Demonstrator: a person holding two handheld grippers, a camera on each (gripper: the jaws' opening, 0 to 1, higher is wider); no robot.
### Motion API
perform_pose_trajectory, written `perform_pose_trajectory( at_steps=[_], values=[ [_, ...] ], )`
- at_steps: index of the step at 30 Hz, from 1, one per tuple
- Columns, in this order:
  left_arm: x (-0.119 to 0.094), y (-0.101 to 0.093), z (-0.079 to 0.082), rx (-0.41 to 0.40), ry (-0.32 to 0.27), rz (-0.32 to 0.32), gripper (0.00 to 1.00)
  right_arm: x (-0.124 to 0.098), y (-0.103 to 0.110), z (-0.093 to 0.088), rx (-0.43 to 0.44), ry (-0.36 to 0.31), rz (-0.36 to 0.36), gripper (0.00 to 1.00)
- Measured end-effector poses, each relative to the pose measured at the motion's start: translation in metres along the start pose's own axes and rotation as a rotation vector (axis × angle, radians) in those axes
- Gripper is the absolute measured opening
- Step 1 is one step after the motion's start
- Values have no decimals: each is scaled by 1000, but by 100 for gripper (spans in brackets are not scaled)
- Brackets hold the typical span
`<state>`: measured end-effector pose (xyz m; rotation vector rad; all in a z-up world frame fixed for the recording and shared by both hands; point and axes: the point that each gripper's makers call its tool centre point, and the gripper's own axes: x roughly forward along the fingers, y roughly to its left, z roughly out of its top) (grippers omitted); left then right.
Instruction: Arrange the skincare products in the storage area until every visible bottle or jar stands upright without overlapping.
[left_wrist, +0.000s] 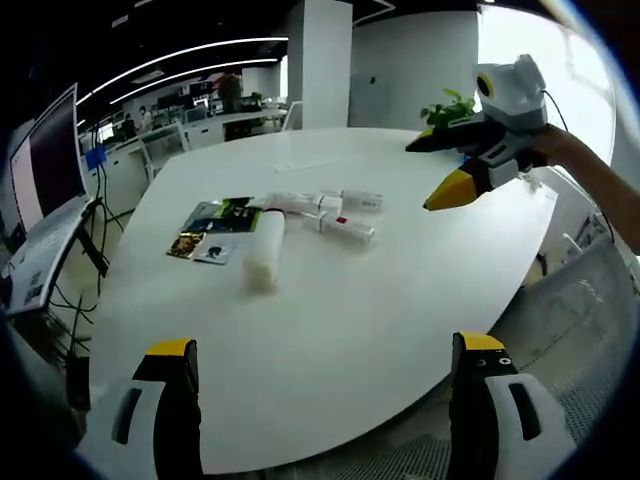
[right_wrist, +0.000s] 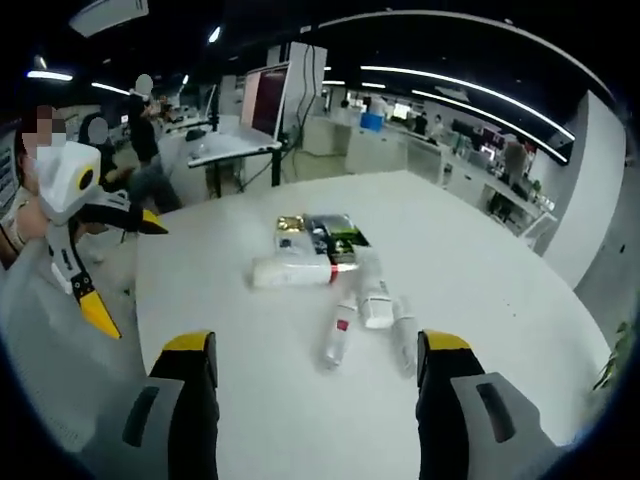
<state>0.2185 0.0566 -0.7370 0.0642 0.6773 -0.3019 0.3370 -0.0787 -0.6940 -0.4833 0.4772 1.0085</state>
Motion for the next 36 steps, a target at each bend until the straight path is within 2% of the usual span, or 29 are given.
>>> perform_pose_trajectory(
  at_steps=[6, 12, 18, 22, 27, 31, 36],
  values=[
    [1, 2, -1, -7, 5, 6, 99, 18, 2, 4, -16, 15, 37, 82],
    [1, 5, -4, -19, 15, 13, 99, 36, 13, 8, -27, 32, 88, 82],
    [-1, 11, -1, -46, -8, 26, 99, 52, 27, 12, -42, 52, 128, 81],
    [0, 6, -1, -31, -3, 20, 99, 58, 34, 14, -51, 62, 133, 81],
    [-1, 10, 1, -29, -5, 36, 99, 68, 42, 15, -34, 77, 129, 81],
    [0, 4, 2, -8, -5, 10, 99, 79, 50, 19, -13, 78, 112, 83],
    [1, -3, 3, 30, -11, -14, 99, 93, 60, 25, 3, 99, 122, 80]
  ],
)
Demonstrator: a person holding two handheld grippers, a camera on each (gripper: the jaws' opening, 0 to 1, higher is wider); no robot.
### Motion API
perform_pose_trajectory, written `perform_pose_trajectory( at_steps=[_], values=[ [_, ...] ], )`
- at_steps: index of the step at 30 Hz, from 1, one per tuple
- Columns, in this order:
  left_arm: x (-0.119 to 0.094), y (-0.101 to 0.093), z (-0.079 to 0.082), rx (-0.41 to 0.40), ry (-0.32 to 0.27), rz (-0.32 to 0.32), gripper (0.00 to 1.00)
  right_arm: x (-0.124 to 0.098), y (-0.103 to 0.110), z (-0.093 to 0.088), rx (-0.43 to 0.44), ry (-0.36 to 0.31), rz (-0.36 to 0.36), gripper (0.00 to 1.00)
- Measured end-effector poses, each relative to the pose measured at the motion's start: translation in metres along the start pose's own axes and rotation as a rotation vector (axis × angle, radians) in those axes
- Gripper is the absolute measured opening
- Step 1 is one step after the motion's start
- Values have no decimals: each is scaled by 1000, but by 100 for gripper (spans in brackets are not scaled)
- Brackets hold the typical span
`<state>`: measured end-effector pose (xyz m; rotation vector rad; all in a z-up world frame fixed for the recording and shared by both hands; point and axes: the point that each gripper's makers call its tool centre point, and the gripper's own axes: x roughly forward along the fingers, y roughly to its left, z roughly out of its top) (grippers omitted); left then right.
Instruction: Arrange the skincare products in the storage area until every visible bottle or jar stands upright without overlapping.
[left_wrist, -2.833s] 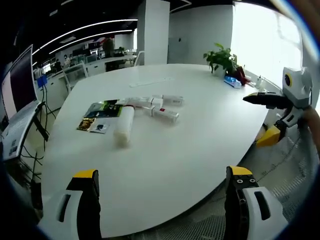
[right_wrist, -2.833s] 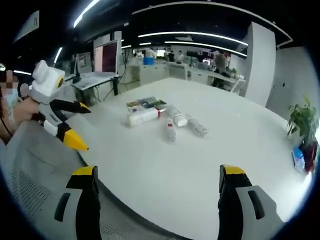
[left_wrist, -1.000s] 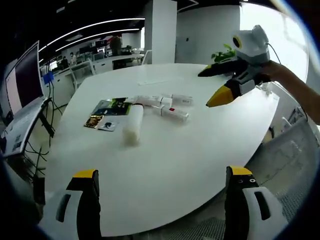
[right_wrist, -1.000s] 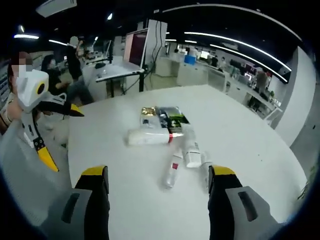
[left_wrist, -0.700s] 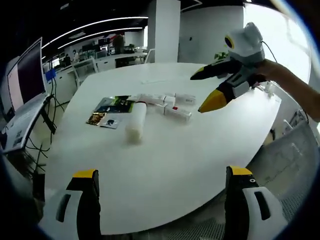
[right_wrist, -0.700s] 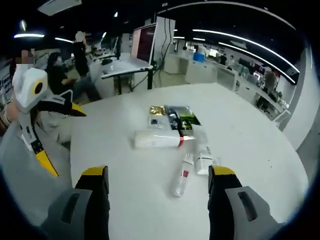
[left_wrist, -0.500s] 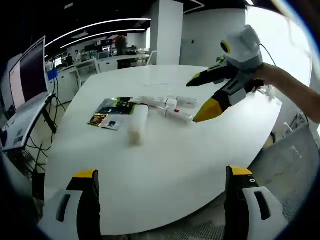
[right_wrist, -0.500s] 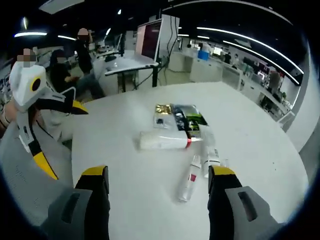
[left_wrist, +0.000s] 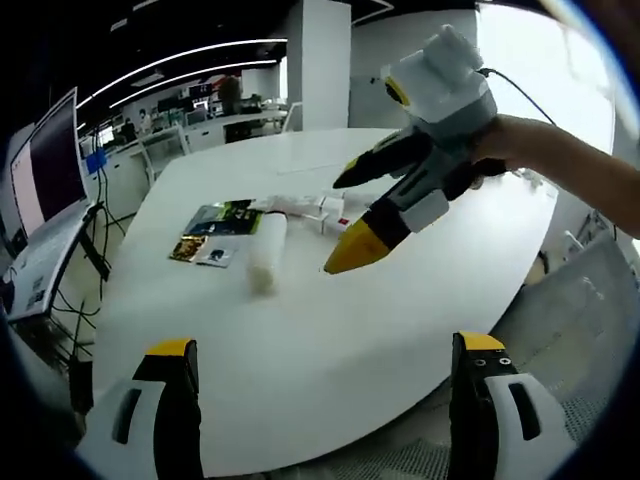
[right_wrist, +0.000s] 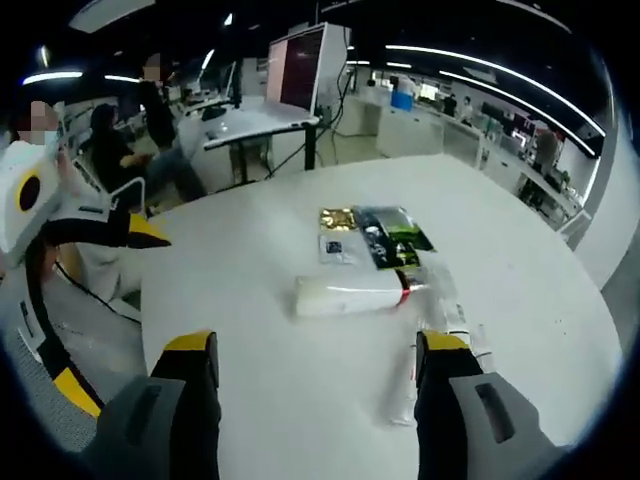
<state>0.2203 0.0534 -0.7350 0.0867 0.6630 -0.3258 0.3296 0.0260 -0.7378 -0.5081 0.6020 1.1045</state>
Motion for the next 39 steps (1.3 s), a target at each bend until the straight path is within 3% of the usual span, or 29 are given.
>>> perform_pose_trajectory(
  at_steps=[19, 39],
  values=[
    [-1, -11, 2, 35, -14, -49, 99, 56, 4, 12, 13, 114, 2, 79],
    [0, -14, 2, 62, -12, -67, 99, 97, -18, 5, 158, 223, -28, 78]
  ],
)
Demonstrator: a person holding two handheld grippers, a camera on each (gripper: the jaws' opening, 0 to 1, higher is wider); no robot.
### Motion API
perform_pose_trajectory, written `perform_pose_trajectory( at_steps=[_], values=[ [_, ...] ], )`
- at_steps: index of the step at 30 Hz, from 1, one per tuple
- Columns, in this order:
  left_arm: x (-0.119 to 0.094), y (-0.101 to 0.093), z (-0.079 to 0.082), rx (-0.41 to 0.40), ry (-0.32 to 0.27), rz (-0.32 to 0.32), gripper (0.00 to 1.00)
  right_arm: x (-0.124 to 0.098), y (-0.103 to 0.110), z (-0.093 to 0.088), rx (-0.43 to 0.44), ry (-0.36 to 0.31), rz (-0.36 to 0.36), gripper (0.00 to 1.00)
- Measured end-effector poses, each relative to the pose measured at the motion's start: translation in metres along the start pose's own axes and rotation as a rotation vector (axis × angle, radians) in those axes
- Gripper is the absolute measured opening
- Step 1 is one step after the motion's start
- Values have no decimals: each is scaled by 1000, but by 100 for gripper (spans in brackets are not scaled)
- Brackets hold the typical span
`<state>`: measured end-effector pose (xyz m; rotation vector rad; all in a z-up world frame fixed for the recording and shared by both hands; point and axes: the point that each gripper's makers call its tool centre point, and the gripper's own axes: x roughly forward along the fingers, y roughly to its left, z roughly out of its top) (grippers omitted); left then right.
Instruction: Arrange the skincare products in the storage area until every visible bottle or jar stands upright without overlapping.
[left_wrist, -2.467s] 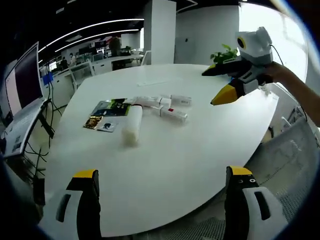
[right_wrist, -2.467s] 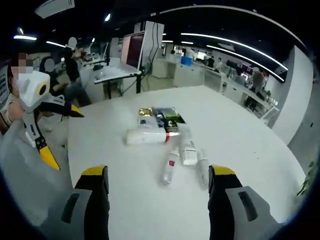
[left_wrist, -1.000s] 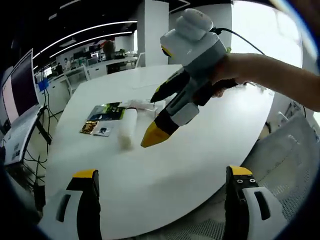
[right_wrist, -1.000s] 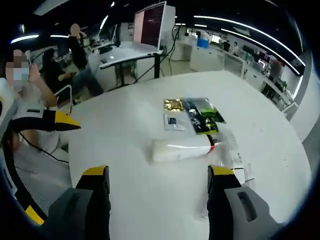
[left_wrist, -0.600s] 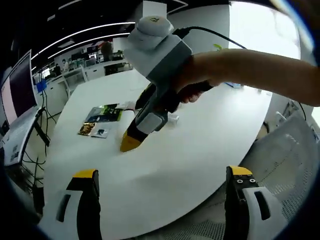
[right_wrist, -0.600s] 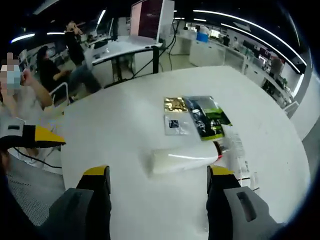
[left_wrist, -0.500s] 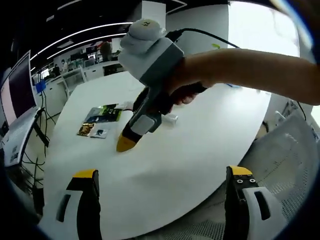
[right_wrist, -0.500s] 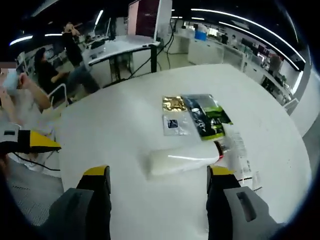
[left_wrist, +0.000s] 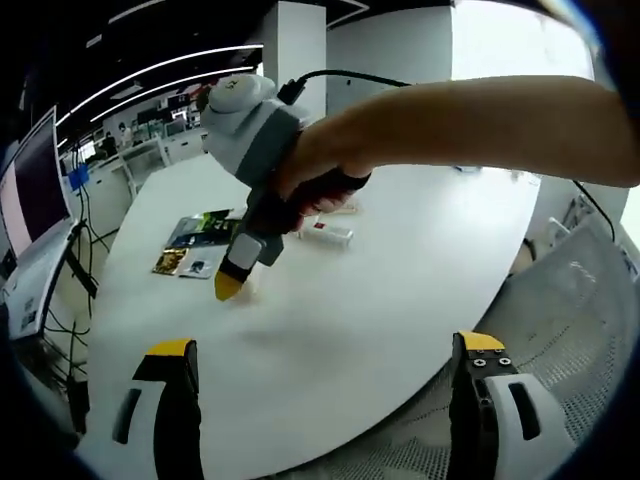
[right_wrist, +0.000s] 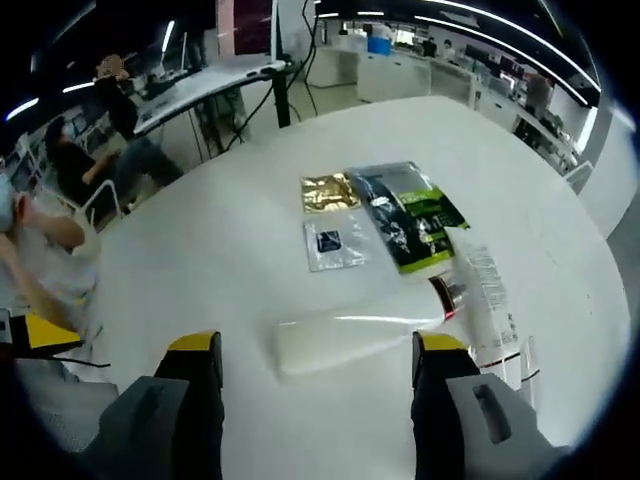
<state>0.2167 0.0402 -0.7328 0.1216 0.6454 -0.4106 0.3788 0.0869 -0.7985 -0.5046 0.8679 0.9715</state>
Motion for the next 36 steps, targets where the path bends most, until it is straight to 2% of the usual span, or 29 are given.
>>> perform_pose_trajectory(
  at_steps=[5, 8, 10, 13, 17, 26, 28, 31, 33, 36],
  values=[
    [0, 0, -1, -1, 2, -2, 99, 2, -7, 4, -8, 18, -20, 78],
    [1, -1, -1, 2, 5, -7, 99, 8, -12, 0, 22, 42, -23, 76],
    [1, -1, -1, 4, 7, -8, 99, 7, -11, -5, 13, 62, -28, 76],
    [1, -2, -2, 5, 10, -10, 99, 13, -16, -4, 1, 71, -38, 74],
    [2, -3, -2, 12, 16, -13, 99, 14, -18, -7, 21, 83, -45, 72],
    [3, -4, -4, 19, 26, -17, 99, 22, -20, -5, 43, 111, -32, 71],
    [3, -4, -4, 20, 27, -19, 99, 22, -21, -3, 78, 104, -37, 71],
    [4, -5, -5, 24, 34, -24, 99, 22, -18, 1, 177, 81, -28, 72],
    [3, -6, -5, 25, 34, -25, 99, 21, -19, 2, 229, 77, -39, 69],
    [3, -7, -5, 24, 33, -27, 99, 28, -28, 4, 218, 85, -51, 65]
  ],
)
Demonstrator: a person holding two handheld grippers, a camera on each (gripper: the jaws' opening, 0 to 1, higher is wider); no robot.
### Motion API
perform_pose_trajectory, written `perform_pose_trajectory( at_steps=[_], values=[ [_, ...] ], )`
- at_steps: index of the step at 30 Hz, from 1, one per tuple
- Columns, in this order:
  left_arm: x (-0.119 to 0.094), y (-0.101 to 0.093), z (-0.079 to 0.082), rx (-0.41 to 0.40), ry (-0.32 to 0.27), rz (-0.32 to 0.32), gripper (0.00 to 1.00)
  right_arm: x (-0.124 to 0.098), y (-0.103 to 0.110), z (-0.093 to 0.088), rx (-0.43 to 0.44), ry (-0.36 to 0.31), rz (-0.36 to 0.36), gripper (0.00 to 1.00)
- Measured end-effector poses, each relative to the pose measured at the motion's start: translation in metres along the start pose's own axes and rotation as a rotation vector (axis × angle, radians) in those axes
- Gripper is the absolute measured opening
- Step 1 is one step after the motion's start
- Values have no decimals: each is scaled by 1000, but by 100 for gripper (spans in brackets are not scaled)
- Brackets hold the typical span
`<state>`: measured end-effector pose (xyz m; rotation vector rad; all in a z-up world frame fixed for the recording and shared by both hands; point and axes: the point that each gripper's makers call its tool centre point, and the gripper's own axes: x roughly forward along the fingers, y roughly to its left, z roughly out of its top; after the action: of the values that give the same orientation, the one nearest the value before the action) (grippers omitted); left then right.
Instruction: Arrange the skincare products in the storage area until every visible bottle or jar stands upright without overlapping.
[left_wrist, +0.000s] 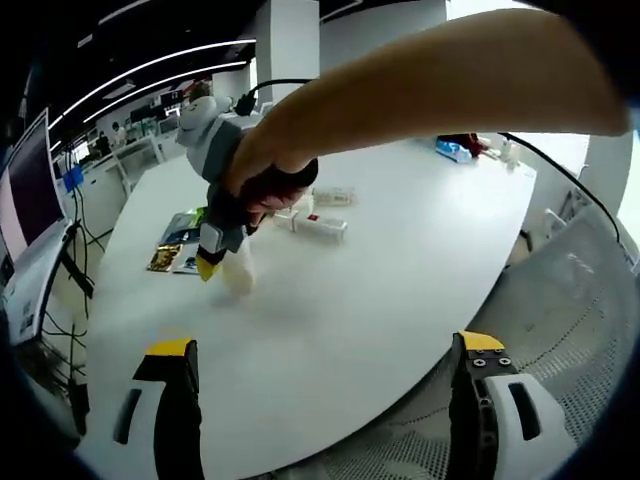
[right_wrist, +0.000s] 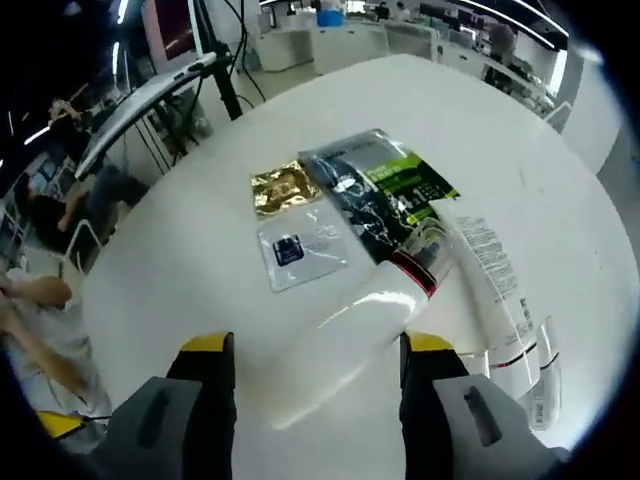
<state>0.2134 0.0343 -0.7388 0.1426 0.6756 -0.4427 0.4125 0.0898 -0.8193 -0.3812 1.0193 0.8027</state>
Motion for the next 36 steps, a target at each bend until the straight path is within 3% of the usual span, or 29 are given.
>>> perform_pose_trajectory(
  at_steps=[6, 11, 18, 29, 36],
  values=[
    [0, -1, -1, 1, 3, -4, 99, -6, 8, -12, -75, 32, -18, 64],
    [0, -1, -1, 3, 7, -5, 99, -3, 8, -13, -114, 58, -2, 55],
    [1, -2, -2, 8, 11, -9, 99, -5, 12, -19, -171, 87, 32, 51],
    [1, -3, -3, 12, 18, -13, 99, -3, 13, -21, -212, 109, 82, 45],
    [1, -1, -2, 12, 13, -6, 99, -2, 13, -26, -201, 161, 104, 39]
  ],
)
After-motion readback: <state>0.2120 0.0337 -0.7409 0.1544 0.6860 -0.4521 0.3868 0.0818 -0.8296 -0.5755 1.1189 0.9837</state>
